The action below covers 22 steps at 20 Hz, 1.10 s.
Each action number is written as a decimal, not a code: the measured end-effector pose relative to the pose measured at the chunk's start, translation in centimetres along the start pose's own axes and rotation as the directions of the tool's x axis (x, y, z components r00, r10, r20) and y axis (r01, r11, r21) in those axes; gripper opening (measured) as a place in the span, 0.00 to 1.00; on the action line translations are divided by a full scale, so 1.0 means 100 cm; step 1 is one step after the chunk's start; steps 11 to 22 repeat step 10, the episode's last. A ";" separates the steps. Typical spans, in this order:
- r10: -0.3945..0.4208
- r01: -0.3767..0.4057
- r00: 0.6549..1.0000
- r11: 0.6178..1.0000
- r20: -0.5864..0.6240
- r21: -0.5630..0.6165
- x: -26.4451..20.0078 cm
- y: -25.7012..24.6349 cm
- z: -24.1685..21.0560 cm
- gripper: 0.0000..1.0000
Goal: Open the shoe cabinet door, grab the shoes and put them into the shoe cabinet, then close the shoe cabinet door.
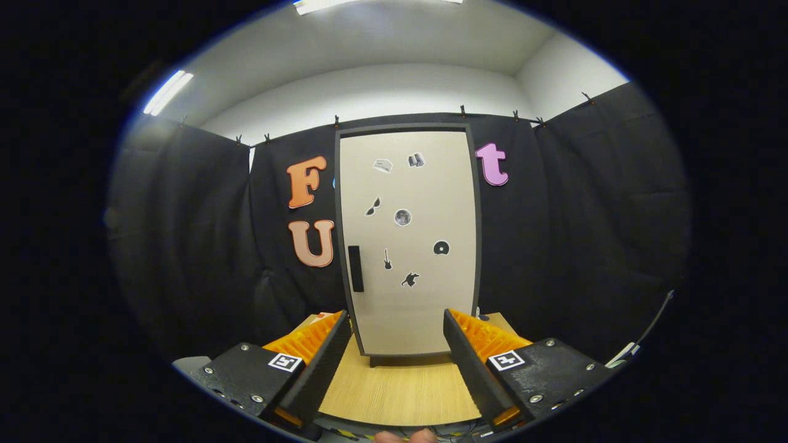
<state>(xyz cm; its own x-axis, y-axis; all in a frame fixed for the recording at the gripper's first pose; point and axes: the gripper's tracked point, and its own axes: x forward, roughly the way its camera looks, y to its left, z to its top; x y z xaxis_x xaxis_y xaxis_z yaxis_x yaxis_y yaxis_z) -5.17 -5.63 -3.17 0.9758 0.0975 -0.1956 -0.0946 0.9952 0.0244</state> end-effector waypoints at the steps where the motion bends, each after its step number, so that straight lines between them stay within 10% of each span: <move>1: -0.001 0.001 1.000 1.000 0.002 0.004 -0.007 -0.005 -0.001 0.94; 22: -0.071 0.072 0.996 0.997 0.059 -0.019 -0.030 -0.006 0.013 0.94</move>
